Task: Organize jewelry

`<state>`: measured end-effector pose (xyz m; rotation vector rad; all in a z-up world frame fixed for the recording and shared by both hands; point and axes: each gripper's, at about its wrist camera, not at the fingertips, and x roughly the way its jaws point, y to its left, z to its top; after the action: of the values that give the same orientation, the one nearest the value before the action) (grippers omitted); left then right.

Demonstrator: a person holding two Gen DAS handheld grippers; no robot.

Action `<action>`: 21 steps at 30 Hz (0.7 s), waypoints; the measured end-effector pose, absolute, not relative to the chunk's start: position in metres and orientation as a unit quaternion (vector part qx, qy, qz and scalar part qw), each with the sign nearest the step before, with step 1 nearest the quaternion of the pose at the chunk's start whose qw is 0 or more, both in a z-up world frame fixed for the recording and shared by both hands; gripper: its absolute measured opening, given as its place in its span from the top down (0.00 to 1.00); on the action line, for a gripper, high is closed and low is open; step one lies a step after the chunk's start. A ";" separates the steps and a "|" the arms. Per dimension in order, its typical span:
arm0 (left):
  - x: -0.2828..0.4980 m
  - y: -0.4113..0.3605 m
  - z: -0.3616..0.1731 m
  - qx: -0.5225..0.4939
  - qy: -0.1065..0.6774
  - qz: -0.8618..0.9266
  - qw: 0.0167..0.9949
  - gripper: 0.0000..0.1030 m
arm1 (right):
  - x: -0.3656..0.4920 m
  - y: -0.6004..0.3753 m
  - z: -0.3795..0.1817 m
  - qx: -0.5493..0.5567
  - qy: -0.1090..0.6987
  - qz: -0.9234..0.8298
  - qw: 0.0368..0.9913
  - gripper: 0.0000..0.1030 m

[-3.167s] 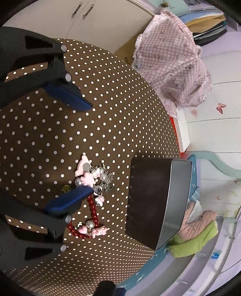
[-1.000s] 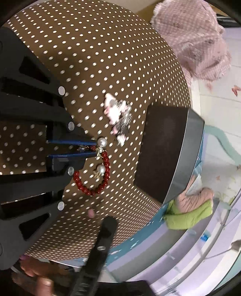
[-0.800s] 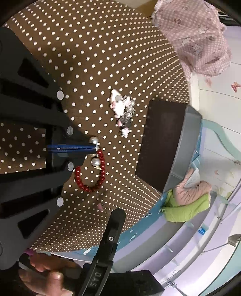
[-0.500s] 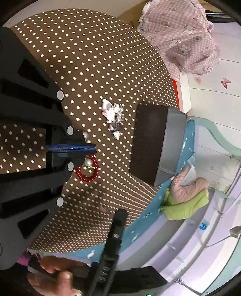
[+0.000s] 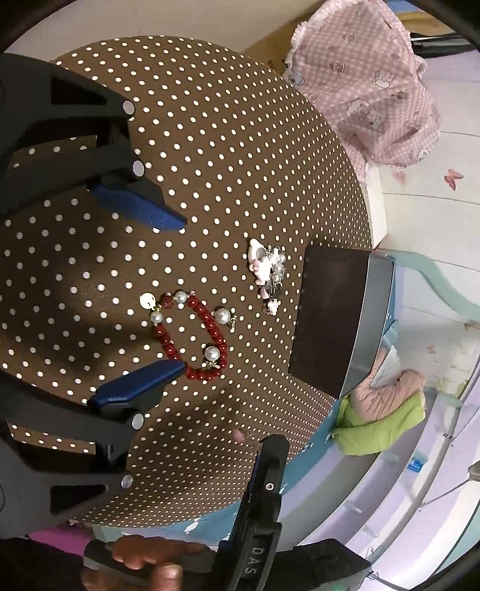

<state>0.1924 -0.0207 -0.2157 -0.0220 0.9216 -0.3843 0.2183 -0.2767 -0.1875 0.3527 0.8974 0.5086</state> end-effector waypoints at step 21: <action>0.195 -0.024 -0.145 0.015 0.380 -0.221 0.898 0.93 | 0.220 -0.260 -0.150 0.131 0.394 0.252 0.874 0.79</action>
<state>0.1955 -0.0237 -0.1453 0.0311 0.7869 -0.4569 0.2205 -0.2605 -0.1500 0.2728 0.8223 0.5254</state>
